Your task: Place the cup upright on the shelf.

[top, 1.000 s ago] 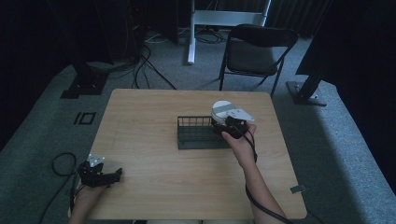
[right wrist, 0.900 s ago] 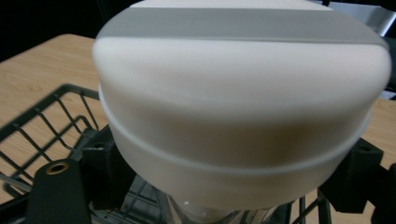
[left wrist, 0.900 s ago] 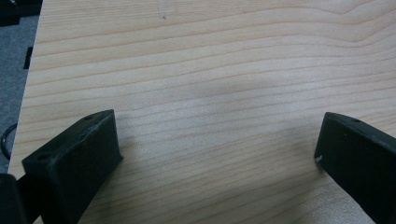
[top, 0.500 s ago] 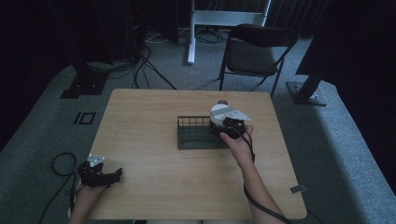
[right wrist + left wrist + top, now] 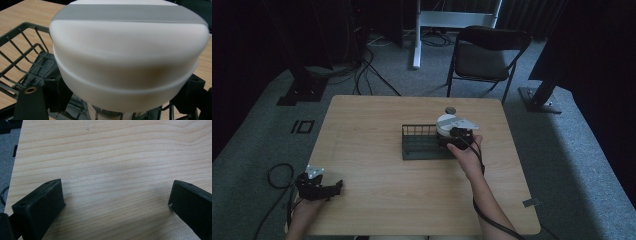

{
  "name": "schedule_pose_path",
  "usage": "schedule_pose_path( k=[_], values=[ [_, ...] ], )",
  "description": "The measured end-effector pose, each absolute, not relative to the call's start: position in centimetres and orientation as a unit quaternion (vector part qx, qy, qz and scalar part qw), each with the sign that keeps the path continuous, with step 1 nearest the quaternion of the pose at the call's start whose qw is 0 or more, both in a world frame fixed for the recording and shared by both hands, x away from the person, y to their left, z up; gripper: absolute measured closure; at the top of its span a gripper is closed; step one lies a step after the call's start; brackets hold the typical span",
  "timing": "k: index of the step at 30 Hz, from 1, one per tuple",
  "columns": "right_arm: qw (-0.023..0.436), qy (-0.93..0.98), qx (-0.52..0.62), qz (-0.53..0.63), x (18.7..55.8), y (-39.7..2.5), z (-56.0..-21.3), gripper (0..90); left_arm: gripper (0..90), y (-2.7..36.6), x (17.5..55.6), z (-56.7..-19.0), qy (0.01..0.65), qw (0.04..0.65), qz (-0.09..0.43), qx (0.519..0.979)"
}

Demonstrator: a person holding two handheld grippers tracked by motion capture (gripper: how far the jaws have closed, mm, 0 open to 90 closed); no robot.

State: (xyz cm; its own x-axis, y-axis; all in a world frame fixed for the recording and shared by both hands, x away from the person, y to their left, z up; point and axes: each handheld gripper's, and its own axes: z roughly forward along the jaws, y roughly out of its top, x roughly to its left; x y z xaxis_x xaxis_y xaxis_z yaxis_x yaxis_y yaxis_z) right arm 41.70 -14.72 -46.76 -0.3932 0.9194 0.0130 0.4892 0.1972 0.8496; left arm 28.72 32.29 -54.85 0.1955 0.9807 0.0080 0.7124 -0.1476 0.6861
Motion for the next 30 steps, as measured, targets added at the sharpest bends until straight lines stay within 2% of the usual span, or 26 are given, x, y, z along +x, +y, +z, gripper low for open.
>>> schedule_pose_path(
  k=[12,30],
  values=[
    [0.277,0.728,0.470,0.414,41.22,-14.78,-47.20,18.2,0.2,32.29,28.72,-54.86,0.588,0.283,0.237,0.719],
    [0.274,0.729,0.456,0.432,41.13,-15.53,-47.67,17.9,0.2,32.29,28.72,-54.86,0.588,0.283,0.237,0.719]
  ],
)
